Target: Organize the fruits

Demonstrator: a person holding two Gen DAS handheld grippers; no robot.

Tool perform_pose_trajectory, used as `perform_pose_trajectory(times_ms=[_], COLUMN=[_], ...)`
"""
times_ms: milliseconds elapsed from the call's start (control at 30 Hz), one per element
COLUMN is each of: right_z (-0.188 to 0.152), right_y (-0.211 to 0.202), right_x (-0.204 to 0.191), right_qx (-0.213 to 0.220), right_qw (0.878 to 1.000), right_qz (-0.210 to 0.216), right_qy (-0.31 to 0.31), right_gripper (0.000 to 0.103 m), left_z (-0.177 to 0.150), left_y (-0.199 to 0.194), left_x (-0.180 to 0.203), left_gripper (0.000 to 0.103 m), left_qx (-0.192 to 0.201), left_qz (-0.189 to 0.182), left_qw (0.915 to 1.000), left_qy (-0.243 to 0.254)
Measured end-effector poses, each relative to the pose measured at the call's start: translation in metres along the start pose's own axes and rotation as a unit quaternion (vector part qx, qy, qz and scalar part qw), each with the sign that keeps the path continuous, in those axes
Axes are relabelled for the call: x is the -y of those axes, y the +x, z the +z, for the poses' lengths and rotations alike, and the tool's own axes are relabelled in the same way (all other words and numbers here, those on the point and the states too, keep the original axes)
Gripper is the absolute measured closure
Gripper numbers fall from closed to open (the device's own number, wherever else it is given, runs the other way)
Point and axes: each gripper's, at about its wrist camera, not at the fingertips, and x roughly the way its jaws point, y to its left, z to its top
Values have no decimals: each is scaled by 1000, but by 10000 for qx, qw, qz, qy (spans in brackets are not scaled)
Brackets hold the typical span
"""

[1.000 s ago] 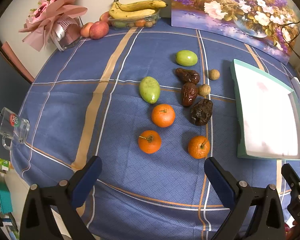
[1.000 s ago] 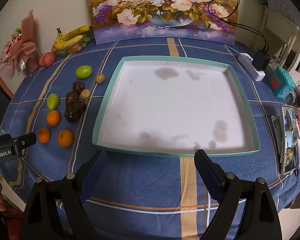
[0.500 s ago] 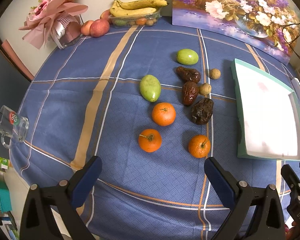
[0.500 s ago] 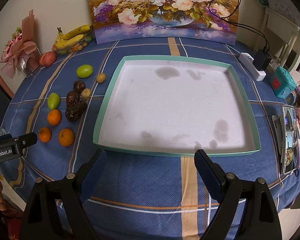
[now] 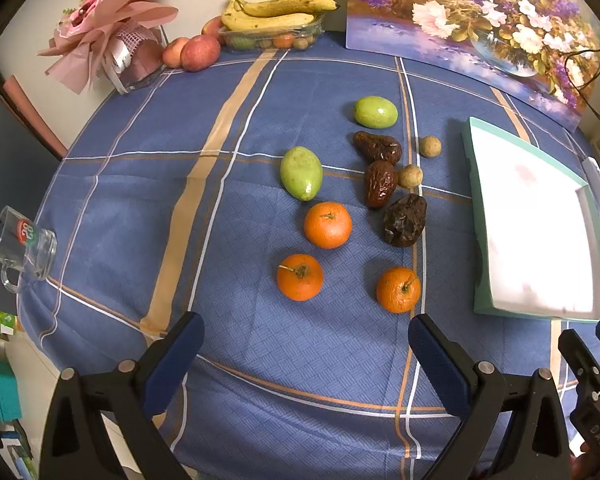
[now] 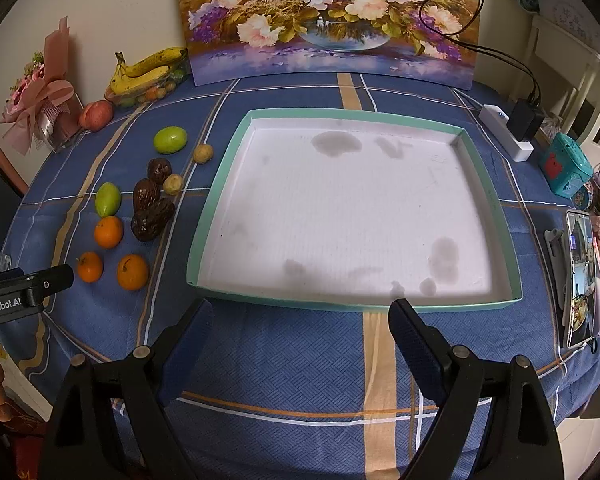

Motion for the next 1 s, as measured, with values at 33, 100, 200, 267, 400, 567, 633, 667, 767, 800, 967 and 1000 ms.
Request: perform_pose_trajectory(times_ms=[33, 100, 200, 267, 400, 567, 633, 667, 767, 800, 967, 1000], right_z=[1, 0, 0, -1, -1, -2, -3, -3, -2, -2, 1, 1], right_y=[0, 1, 1, 1, 1, 2, 3, 3, 2, 2, 3, 3], right_x=[1, 0, 0, 0, 0, -1, -2, -2, -2, -2, -1, -2], right_qx=[0, -1, -2, -4, -6, -2, -13, -18, -33, -40, -67, -77], right_qw=[10000, 10000, 10000, 10000, 10000, 10000, 10000, 10000, 10000, 10000, 9999, 9999], right_qz=[3, 13, 17, 21, 24, 27, 30, 31, 40, 42, 65, 74], right_qy=[2, 4, 3, 3, 3, -2, -11, -16, -35, -38, -53, -47], right_gripper=[13, 13, 13, 13, 13, 13, 13, 13, 13, 13, 13, 13], left_z=[0, -1, -1, -1, -1, -1, -1, -1, -1, 0, 3, 4], left_y=[0, 0, -1, -1, -2, -2, -2, -2, -4, -4, -7, -7], left_x=[0, 0, 0, 0, -1, 0, 1, 2, 3, 3, 6, 7], left_gripper=[0, 0, 0, 0, 0, 0, 0, 0, 0, 0, 0, 0], left_qx=[-6, -14, -15, -18, -20, -24, -30, -33, 15, 50, 172, 190], left_qz=[-5, -10, -20, -21, -26, -16, -28, -25, -23, 1, -29, -33], left_qw=[10000, 10000, 10000, 10000, 10000, 10000, 10000, 10000, 10000, 10000, 9998, 9997], left_qy=[-6, -18, -26, -28, -35, -20, 7, 16, 42, 50, 124, 131])
